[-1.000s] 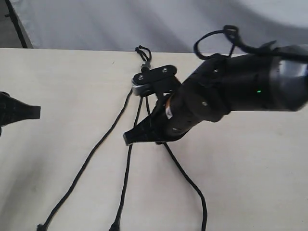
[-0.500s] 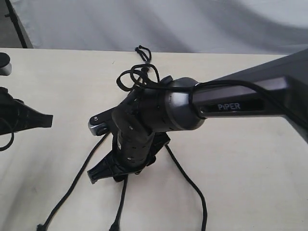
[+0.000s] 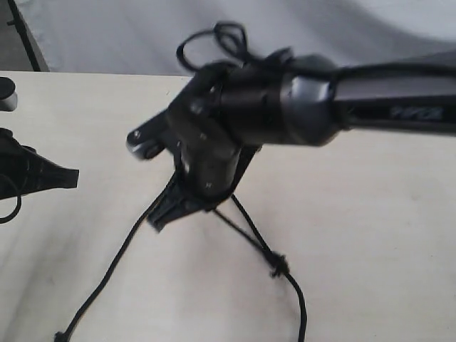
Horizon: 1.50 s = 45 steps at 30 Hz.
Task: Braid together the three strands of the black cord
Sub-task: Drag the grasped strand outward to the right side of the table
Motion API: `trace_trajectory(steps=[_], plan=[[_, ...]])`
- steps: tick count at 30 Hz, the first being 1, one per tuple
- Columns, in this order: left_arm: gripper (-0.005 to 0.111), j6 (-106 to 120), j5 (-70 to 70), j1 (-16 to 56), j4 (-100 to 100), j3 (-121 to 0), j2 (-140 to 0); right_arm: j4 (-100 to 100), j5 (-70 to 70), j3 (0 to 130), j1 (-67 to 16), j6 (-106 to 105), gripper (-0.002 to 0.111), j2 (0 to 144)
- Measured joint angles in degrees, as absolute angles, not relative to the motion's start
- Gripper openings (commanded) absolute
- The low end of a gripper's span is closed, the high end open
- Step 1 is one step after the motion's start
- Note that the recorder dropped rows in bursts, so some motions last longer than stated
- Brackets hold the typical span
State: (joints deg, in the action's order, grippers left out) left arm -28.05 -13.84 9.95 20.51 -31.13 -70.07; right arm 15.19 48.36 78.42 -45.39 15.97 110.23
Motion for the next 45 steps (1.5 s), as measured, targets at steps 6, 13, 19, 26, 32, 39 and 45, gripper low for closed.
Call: trace_trajectory(steps=[6,13,19,26,32,39,45], plan=[[0.0,-28.0,-13.8,9.9,20.5,-31.1,-70.1,31.5,54.2,80.8,-37.5,23.0,0.0,100.9],[0.0,-28.0,-12.9,9.9,20.5,-31.1,-70.1,31.4,54.4,80.8,-22.8,24.4,0.0,99.3],[0.0,-28.0,-12.7,9.9,20.5,-31.1,-70.1,27.8,50.4,78.4,-13.2,24.7,0.0,104.1],[0.0,-28.0,-12.7,9.9,20.5,-31.1,-70.1,27.0,48.0,76.9,-9.8,24.7,0.0,113.9],[0.0,-28.0,-10.2,9.9,20.5,-31.0,-70.1,26.6,44.6,76.9,-9.8,24.8,0.0,119.8],[0.0,-28.0,-9.9,9.9,20.5,-30.9,-70.1,25.7,44.1,76.9,-9.8,24.5,0.0,122.1],[0.0,-28.0,-9.8,9.9,20.5,-30.9,-70.1,25.7,44.6,77.2,-9.8,24.5,0.0,122.5]])
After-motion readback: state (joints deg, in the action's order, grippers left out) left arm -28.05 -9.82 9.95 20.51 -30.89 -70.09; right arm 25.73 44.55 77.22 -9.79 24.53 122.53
